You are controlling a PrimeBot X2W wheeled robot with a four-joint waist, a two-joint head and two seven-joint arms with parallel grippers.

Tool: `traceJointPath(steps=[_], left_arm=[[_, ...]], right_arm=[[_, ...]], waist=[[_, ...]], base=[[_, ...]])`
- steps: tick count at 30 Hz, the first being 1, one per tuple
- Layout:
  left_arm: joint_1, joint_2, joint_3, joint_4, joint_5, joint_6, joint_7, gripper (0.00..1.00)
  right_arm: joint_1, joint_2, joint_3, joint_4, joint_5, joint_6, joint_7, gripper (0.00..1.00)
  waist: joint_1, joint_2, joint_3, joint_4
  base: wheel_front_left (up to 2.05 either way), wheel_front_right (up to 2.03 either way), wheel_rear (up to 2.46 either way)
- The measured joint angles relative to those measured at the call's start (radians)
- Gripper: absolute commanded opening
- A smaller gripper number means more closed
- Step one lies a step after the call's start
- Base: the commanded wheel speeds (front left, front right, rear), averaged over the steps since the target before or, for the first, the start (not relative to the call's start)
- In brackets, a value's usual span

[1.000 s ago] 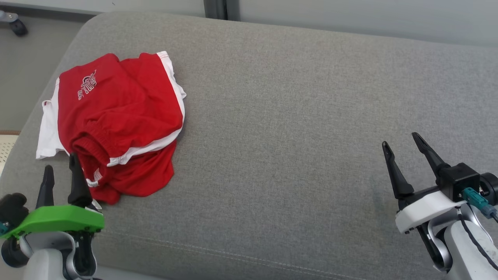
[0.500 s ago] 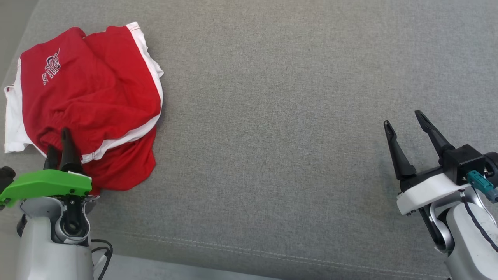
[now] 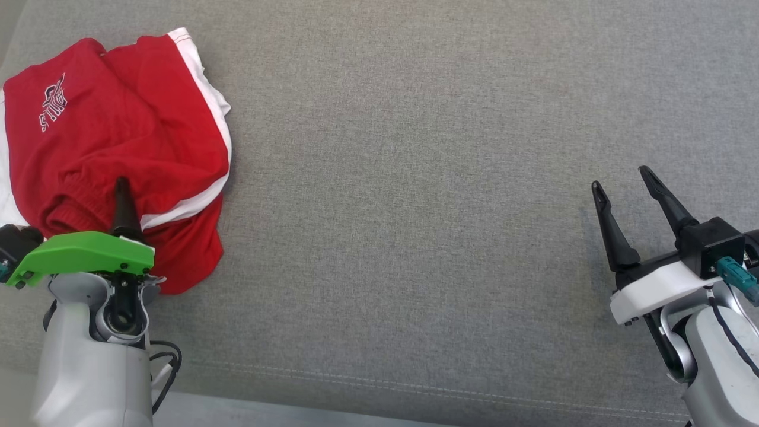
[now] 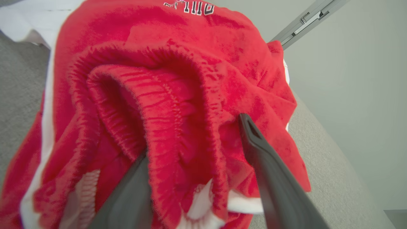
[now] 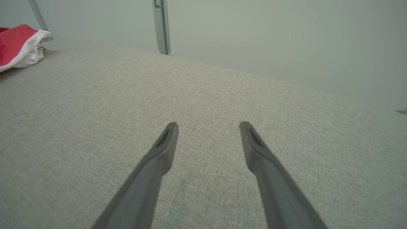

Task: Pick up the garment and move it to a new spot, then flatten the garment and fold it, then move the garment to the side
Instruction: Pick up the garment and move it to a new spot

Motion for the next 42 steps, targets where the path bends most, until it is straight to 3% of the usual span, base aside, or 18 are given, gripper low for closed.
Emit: traceJointPath(steps=[1, 8, 12, 18, 23, 25, 26, 27, 32, 36, 39, 42], left_arm=[[-0.006, 0.0, -0.014, 0.003, 0.011, -0.006, -0.009, 0.0], [-0.017, 0.039, -0.108, -0.026, 0.168, -0.011, -0.098, 0.0], [-0.059, 0.027, -0.178, -0.089, 0.217, -0.02, -0.141, 0.0], [-0.092, 0.007, -0.372, -0.173, 0.218, -0.033, -0.132, 0.0], [-0.093, 0.006, -0.573, -0.274, 0.177, -0.033, -0.108, 0.0], [-0.093, 0.006, -0.675, -0.325, 0.111, -0.033, -0.096, 0.0], [-0.093, 0.006, -0.675, -0.325, 0.111, -0.033, -0.096, 0.0], [-0.095, 0.008, -0.767, -0.378, 0.05, -0.033, -0.088, 0.0], [-0.129, 0.014, -0.899, -0.505, -0.096, -0.033, -0.083, 0.0], [-0.18, 0.014, -0.916, -0.626, -0.255, -0.033, -0.103, 0.0], [-0.188, 0.013, -0.872, -0.554, -0.205, -0.032, -0.11, 0.0], [-0.148, 0.017, -0.834, -0.433, -0.136, 0.013, -0.087, 0.0]], right_arm=[[0.0, 0.002, 0.001, 0.005, 0.0, 0.0, 0.0, 1.0], [0.0, 0.019, -0.007, 0.018, 0.001, -0.001, -0.001, 1.0], [0.005, 0.032, -0.006, 0.028, 0.007, -0.002, -0.001, 1.0], [0.006, 0.084, 0.021, 0.036, 0.01, 0.0, -0.001, 1.0], [0.005, 0.109, 0.035, 0.044, 0.01, 0.001, -0.001, 1.0], [0.005, 0.12, 0.039, 0.048, 0.011, 0.002, -0.001, 1.0], [0.005, 0.12, 0.039, 0.048, 0.011, 0.002, -0.001, 1.0], [0.005, 0.13, 0.041, 0.053, 0.012, 0.003, -0.001, 1.0], [0.005, 0.153, 0.043, 0.063, 0.018, 0.003, -0.002, 1.0], [0.008, 0.168, 0.046, 0.072, 0.018, 0.004, -0.002, 1.0], [0.024, 0.17, 0.047, 0.079, 0.019, 0.009, -0.002, 1.0], [0.049, 0.17, 0.041, 0.081, 0.02, 0.009, -0.002, 1.0]], waist=[[0.0, 0.0, -0.004, -0.003], [0.0, 0.0, -0.028, -0.01], [0.0, 0.0, -0.047, -0.01], [0.0, 0.0, -0.081, -0.028], [0.0, 0.0, -0.102, -0.066], [0.0, 0.0001, -0.111, -0.085], [0.0, 0.0001, -0.111, -0.085], [0.0, 0.0, -0.119, -0.107], [0.0, 0.0, -0.139, -0.155], [0.0, 0.0001, -0.16, -0.206], [0.0, 0.0001, -0.176, -0.245], [0.0, 0.0001, -0.191, -0.281]], base=[[0.0, 0.0, 0.0], [0.0, 0.0, 0.0], [0.0, 0.0, 0.0], [0.0, 0.0, 0.0], [0.0, 0.0, 0.0], [0.0, 0.0, 0.0], [0.0, 0.0, 0.0], [0.0, 0.0, 0.0], [0.0, 0.0, 0.0], [0.0, 0.0, 0.0], [0.0, 0.0, 0.0], [0.0, 0.0, 0.0]])
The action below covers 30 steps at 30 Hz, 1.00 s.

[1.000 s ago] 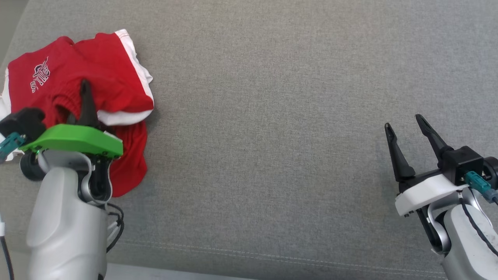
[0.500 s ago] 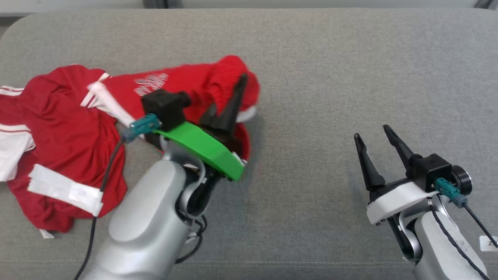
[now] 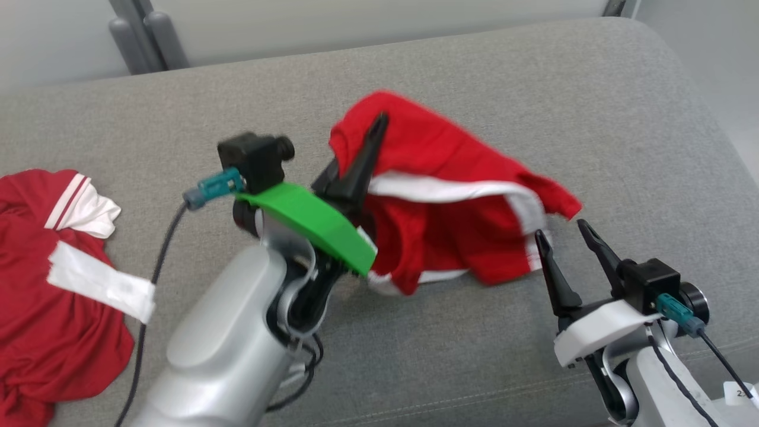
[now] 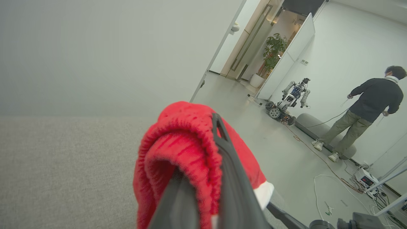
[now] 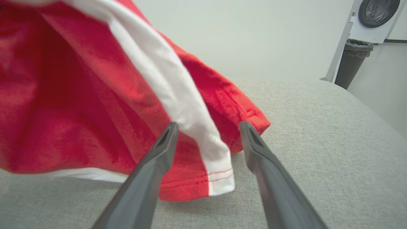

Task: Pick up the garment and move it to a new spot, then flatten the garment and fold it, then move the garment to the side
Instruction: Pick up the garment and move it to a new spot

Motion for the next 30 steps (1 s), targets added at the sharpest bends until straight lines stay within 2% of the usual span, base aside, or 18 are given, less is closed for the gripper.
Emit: traceJointPath(steps=[5, 11, 16, 23, 30], left_arm=[[0.154, 0.004, -0.042, 0.099, -0.001, 0.033, 0.038, 0.0], [0.233, 0.032, -0.052, 0.155, -0.003, 0.044, 0.041, 0.0], [0.243, 0.049, -0.042, 0.174, -0.003, 0.053, 0.036, 0.0], [0.244, 0.046, -0.026, 0.178, -0.004, 0.058, 0.019, 0.0], [0.242, 0.045, -0.02, 0.178, -0.004, 0.062, 0.019, 0.0]], right_arm=[[0.049, -0.021, -0.037, -0.001, 0.017, -0.001, 0.0, 1.0], [0.062, -0.025, -0.035, -0.005, 0.016, 0.0, 0.0, 1.0], [0.064, -0.046, -0.021, 0.002, 0.001, 0.011, 0.0, 1.0], [0.057, -0.092, 0.031, 0.116, -0.042, 0.031, 0.018, 1.0], [-0.008, -0.116, 0.034, 0.184, -0.052, 0.036, 0.046, 1.0]], waist=[[0.0, 0.0, -0.021, -0.025], [0.0, 0.0, -0.021, 0.01], [0.0, 0.0, -0.018, 0.049], [0.0, 0.0, -0.005, 0.09], [0.0, 0.0, 0.029, 0.105]], base=[[0.0, 0.0, 0.0], [0.0, 0.0, 0.0], [0.0, 0.0, 0.0], [0.0, 0.0, 0.0], [0.0, 0.0, 0.0]])
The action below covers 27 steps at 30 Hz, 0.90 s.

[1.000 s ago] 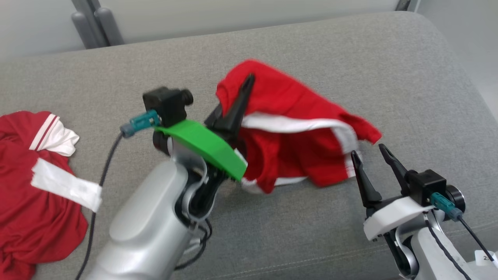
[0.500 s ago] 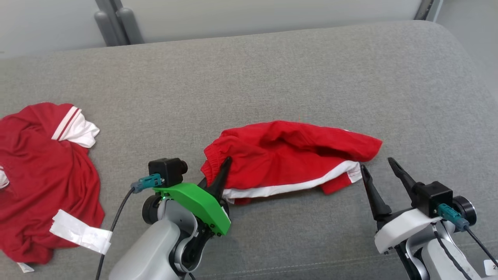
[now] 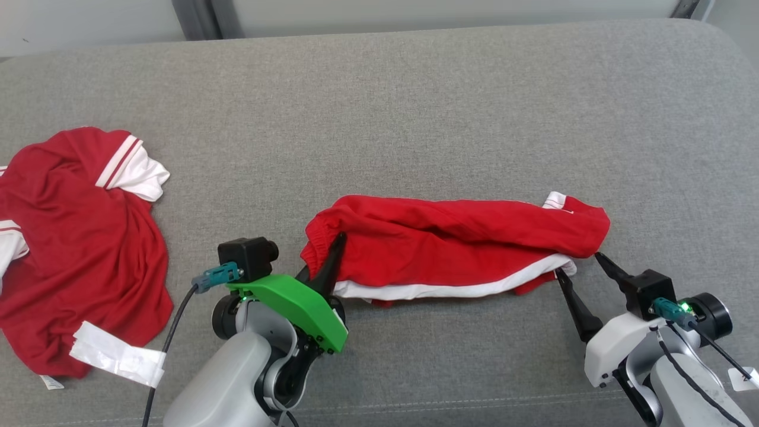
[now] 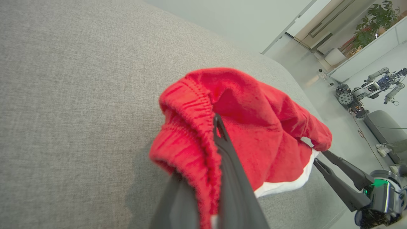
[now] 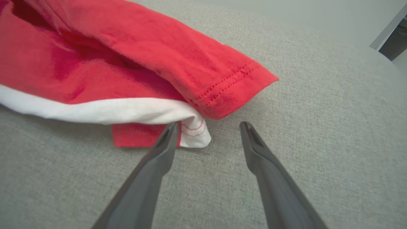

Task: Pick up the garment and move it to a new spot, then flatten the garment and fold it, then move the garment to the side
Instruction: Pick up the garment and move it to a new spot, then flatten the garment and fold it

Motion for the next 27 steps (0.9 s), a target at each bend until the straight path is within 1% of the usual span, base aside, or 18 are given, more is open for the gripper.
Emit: traceJointPath(steps=[4, 11, 12, 13, 14, 16, 17, 18, 19, 21, 23, 27], left_arm=[[-0.003, 0.0, 0.0, 0.001, 0.0, 0.0, 0.0, 0.0], [-0.019, -0.003, -0.002, 0.007, 0.0, -0.001, 0.0, 0.0], [-0.02, -0.003, -0.001, 0.009, 0.0, -0.001, -0.001, 0.0], [-0.02, -0.004, 0.0, 0.012, 0.0, -0.002, -0.003, 0.0], [-0.02, -0.004, 0.0, 0.015, 0.0, -0.002, -0.003, 0.0], [-0.02, -0.004, 0.0, 0.019, 0.0, -0.002, -0.003, 0.0], [-0.02, -0.004, 0.001, 0.021, 0.0, -0.003, -0.003, 0.0], [-0.02, -0.004, 0.001, 0.022, 0.0, -0.003, -0.003, 0.0], [-0.02, -0.004, 0.001, 0.025, -0.003, -0.004, -0.003, 0.0], [-0.02, -0.004, 0.001, 0.03, -0.004, -0.01, -0.003, 0.0], [-0.02, -0.004, 0.002, 0.033, -0.005, -0.011, -0.004, 0.0], [-0.02, -0.004, 0.003, 0.04, -0.008, -0.011, -0.009, 0.0]], right_arm=[[-0.038, 0.0, 0.003, 0.031, -0.006, 0.008, 0.002, 1.0], [-0.052, 0.006, 0.014, 0.091, -0.004, 0.013, 0.002, 1.0], [-0.054, 0.009, 0.021, 0.099, -0.004, 0.017, 0.001, 0.92], [-0.058, 0.014, 0.025, 0.105, -0.004, 0.017, 0.0, 0.88], [-0.063, 0.019, 0.028, 0.108, -0.004, 0.017, -0.001, 0.87], [-0.078, 0.026, 0.03, 0.117, -0.004, 0.017, -0.002, 0.82], [-0.084, 0.026, 0.031, 0.121, -0.004, 0.018, -0.004, 0.84], [-0.089, 0.026, 0.031, 0.126, -0.004, 0.018, -0.004, 0.82], [-0.096, 0.026, 0.031, 0.135, -0.004, 0.018, -0.005, 0.4], [-0.099, 0.026, 0.035, 0.146, -0.004, 0.021, -0.01, 0.0], [-0.103, 0.027, 0.039, 0.155, -0.004, 0.026, -0.013, 0.0], [-0.112, 0.027, 0.046, 0.167, -0.002, 0.026, -0.015, 0.0]], waist=[[0.0, 0.0, 0.019, 0.006], [0.0, 0.0, 0.035, 0.026], [0.0, 0.0, 0.037, 0.028], [0.0, 0.0, 0.038, 0.03], [0.0, 0.0, 0.038, 0.031], [0.0, 0.0, 0.038, 0.032], [0.0, 0.0, 0.038, 0.032], [0.0, 0.0, 0.039, 0.032], [0.0, 0.0, 0.039, 0.033], [0.0, 0.0, 0.038, 0.033], [0.0, 0.0, 0.036, 0.032], [0.0, 0.0, 0.032, 0.03]], base=[[0.0, 0.0, 0.0], [0.0, 0.0, 0.0], [0.0, 0.0, 0.0], [0.0, 0.0, 0.0], [0.0, 0.0, 0.0], [0.0, 0.0, 0.0], [0.0, 0.0, 0.0], [0.0, 0.0, 0.0], [0.0, 0.0, 0.0], [0.0, 0.0, 0.0], [0.0, 0.0, 0.0], [0.0, 0.0, 0.0]])
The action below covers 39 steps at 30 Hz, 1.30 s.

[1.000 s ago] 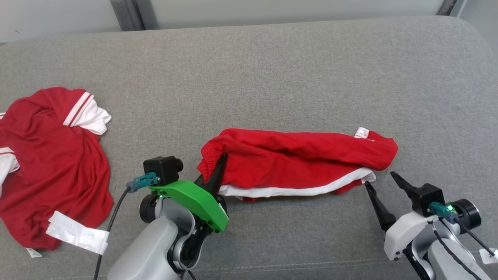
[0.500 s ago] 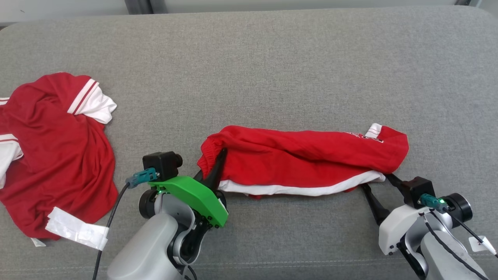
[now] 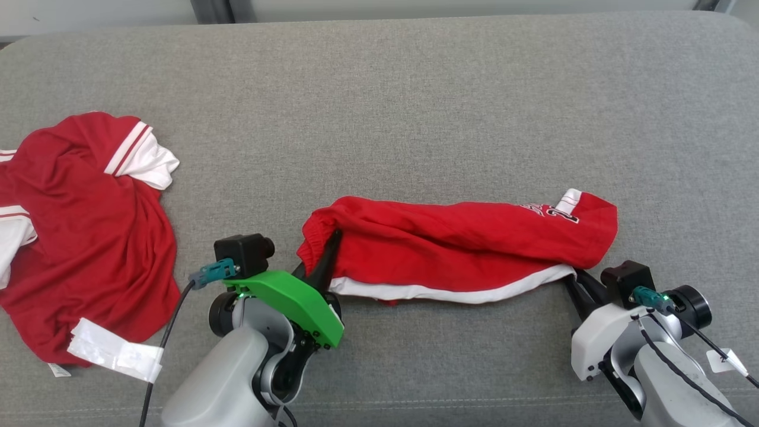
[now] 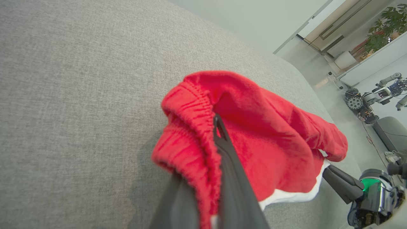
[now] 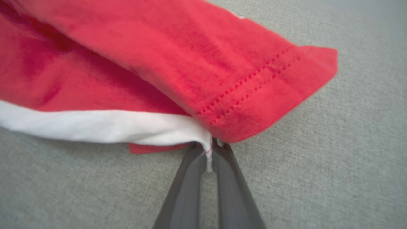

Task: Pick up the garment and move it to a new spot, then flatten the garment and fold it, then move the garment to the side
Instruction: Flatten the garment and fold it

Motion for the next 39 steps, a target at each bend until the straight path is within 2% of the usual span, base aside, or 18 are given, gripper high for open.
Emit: traceJointPath(steps=[1, 2, 3, 4, 5, 12, 22, 28, 39], left_arm=[[0.0, 0.0, 0.001, 0.003, -0.001, 0.0, 0.0, 0.0], [0.0, -0.001, 0.005, 0.008, -0.003, 0.0, -0.003, 0.19], [0.0, -0.001, 0.01, 0.015, -0.008, 0.0, -0.008, 0.45], [0.0, -0.001, 0.013, 0.02, -0.011, 0.0, -0.009, 0.96], [0.001, -0.001, 0.016, 0.023, -0.015, 0.0, -0.009, 1.0], [0.047, -0.008, 0.03, 0.036, -0.099, -0.015, 0.024, 1.0], [0.072, -0.008, 0.026, 0.043, -0.14, -0.027, 0.078, 1.0], [0.088, 0.015, 0.025, 0.026, -0.161, -0.043, 0.122, 1.0], [0.11, 0.069, 0.067, -0.029, -0.205, -0.044, 0.14, 1.0]], right_arm=[[0.0, 0.0, 0.003, 0.004, 0.0, 0.0, -0.006, 0.0], [-0.001, 0.001, 0.007, 0.008, 0.0, 0.0, -0.007, 0.0], [-0.001, 0.002, 0.011, 0.014, 0.0, 0.0, -0.008, 0.0], [-0.001, 0.004, 0.013, 0.018, 0.001, 0.0, -0.008, 0.0], [-0.001, 0.004, 0.015, 0.021, 0.001, 0.0, -0.008, 0.0], [0.0, 0.005, 0.017, 0.035, 0.023, 0.001, -0.016, 0.0], [0.006, 0.005, 0.018, 0.05, 0.036, 0.009, -0.017, 0.0], [0.007, 0.005, 0.022, 0.053, 0.043, 0.009, -0.017, 0.0], [0.021, 0.003, 0.023, 0.063, 0.053, 0.009, -0.024, 0.0]], waist=[[0.0, 0.0, -0.001, -0.001], [0.0, 0.0, -0.003, -0.002], [0.0, 0.0, -0.006, -0.004], [0.0, 0.0, -0.01, -0.006], [0.0, 0.0, -0.013, -0.008], [0.0, 0.0, -0.037, -0.021], [0.0, 0.0, -0.055, -0.022], [0.0, 0.0, -0.057, -0.017], [0.0, 0.0, -0.058, 0.007]], base=[[0.0, 0.0, 0.0], [0.0, 0.0, 0.0], [0.0, 0.0, 0.0], [0.0, 0.0, 0.0], [0.0, 0.0, 0.0], [0.0, 0.0, 0.0], [0.0, 0.0, 0.0], [0.0, 0.0, 0.0], [0.0, 0.0, 0.0]])
